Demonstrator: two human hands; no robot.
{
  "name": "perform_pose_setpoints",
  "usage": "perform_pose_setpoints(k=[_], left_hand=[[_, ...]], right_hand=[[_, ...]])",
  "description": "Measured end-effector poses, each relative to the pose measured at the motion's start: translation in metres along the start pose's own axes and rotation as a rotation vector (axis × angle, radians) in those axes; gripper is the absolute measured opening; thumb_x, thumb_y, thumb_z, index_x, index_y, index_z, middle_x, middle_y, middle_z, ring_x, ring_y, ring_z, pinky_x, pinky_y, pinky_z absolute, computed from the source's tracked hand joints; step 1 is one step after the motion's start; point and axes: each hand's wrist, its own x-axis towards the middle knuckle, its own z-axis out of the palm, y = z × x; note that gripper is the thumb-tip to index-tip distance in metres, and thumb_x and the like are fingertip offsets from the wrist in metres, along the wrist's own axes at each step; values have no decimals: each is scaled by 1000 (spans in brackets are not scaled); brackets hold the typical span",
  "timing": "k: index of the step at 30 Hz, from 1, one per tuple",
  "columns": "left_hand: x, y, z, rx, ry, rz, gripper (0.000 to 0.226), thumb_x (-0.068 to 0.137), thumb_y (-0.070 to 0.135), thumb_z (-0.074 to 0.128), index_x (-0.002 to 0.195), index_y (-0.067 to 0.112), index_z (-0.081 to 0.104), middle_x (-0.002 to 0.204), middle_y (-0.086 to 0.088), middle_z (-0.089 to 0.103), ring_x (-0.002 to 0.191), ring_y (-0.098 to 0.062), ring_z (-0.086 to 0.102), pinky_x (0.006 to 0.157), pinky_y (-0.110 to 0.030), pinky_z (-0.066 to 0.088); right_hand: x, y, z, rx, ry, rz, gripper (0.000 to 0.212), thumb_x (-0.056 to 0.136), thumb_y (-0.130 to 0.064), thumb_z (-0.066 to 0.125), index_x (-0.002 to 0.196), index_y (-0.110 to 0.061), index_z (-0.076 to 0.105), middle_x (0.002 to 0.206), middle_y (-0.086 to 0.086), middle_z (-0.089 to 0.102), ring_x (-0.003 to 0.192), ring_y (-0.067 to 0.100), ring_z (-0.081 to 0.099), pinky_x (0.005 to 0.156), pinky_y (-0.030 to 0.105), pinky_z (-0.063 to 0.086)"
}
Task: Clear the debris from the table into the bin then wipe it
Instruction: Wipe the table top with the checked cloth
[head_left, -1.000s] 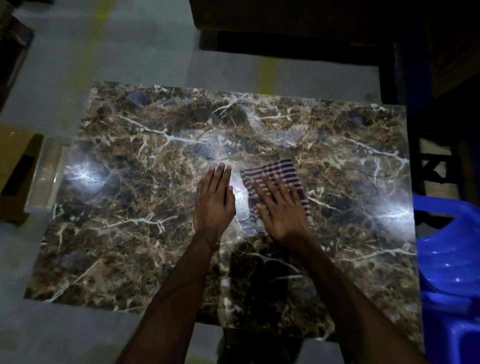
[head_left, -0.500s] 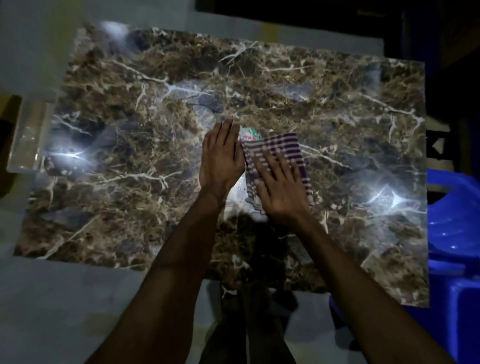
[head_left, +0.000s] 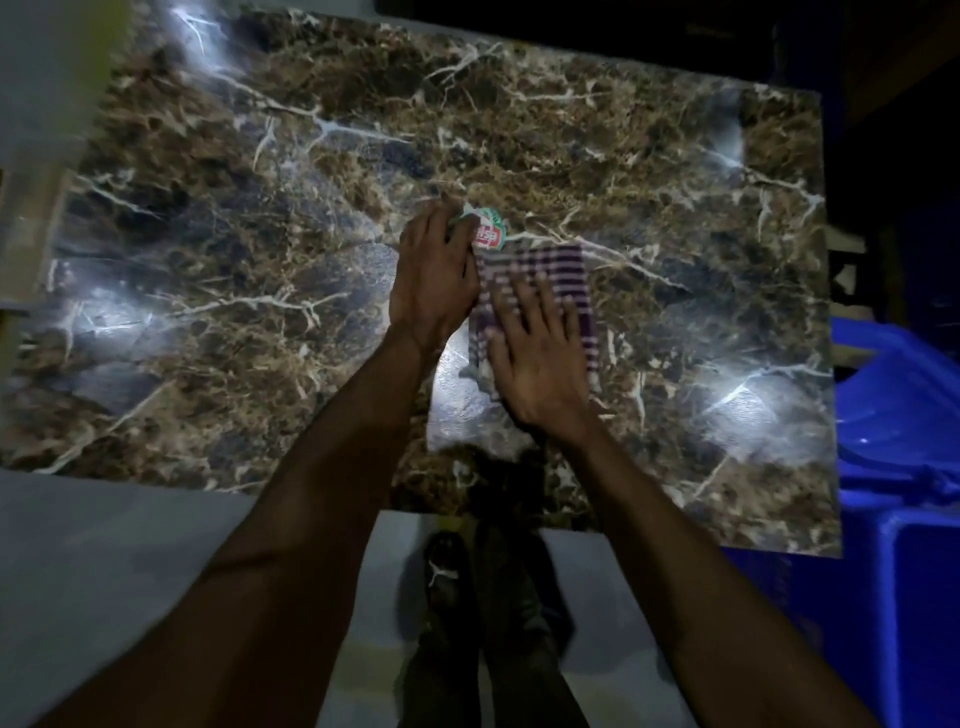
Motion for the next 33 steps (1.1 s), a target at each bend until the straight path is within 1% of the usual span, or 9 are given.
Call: perform_pose_setpoints(k=[4, 10, 12, 16, 19, 22, 26, 28, 33], left_hand=[[-24, 7, -6, 13, -58, 23, 47, 102, 17, 44, 147, 4, 51, 152, -21, 48, 141, -39, 43, 118, -53, 34], [-93, 18, -15, 5, -98, 1, 51, 107, 22, 38, 156, 7, 41, 163, -16, 37, 150, -34, 32, 124, -50, 26], [-111, 23, -19, 7, -105, -4, 51, 107, 20, 41, 156, 8, 40, 165, -15, 34, 152, -33, 29, 125, -49, 25], [-145, 28, -28, -5, -148, -38, 53, 108, 23, 38, 160, 13, 33, 168, -11, 28, 155, -29, 24, 126, -50, 21], [-167, 30, -36, 3, -179, -35, 53, 110, 25, 37, 161, 16, 31, 170, -8, 23, 157, -27, 18, 128, -45, 14], [-179, 32, -38, 17, -167, -39, 52, 109, 26, 37, 161, 16, 32, 170, -8, 24, 158, -25, 16, 128, -40, 9], [-176, 34, -38, 15, -119, -60, 51, 106, 23, 42, 156, 14, 42, 166, -10, 34, 154, -27, 28, 126, -42, 14], [-176, 35, -39, 13, -118, -61, 51, 106, 23, 42, 156, 13, 43, 165, -10, 35, 153, -27, 29, 126, -43, 17], [-175, 35, -39, 14, -110, -69, 51, 105, 23, 43, 155, 12, 44, 165, -9, 36, 153, -27, 30, 126, -43, 17]], right_hand=[[-40, 24, -12, 2, -63, 1, 57, 111, -45, 22, 166, -35, 9, 174, -5, 3, 161, 21, -2, 129, 49, 7], [-8, 14, -15, 56, -23, 221, 61, 108, -49, 17, 166, -33, 10, 174, -2, 6, 160, 28, 3, 126, 54, 7], [-11, 1, -11, 67, -38, 192, 60, 109, -47, 19, 166, -32, 10, 174, 0, 6, 160, 29, 2, 126, 55, 6], [-63, -7, -6, -16, -85, -17, 58, 111, -44, 21, 166, -32, 10, 174, -2, 5, 161, 24, 0, 128, 50, 6], [-95, 14, -14, -11, -112, -31, 57, 111, -45, 19, 165, -37, 4, 174, -6, 1, 161, 19, -5, 129, 47, 3], [-87, 31, -16, 7, -71, 119, 58, 109, -50, 16, 165, -39, 4, 174, -7, 1, 161, 20, -2, 128, 52, 8], [-46, 10, -6, 20, -20, 313, 61, 108, -50, 17, 166, -35, 5, 174, -2, 2, 160, 26, -1, 127, 56, 6], [-41, -8, 0, 31, -11, 273, 59, 110, -47, 20, 166, -33, 8, 174, -1, 3, 160, 27, -2, 127, 55, 5], [-90, -25, 8, -7, -33, -7, 57, 112, -41, 24, 166, -32, 8, 174, -3, 3, 161, 21, -1, 128, 51, 7]])
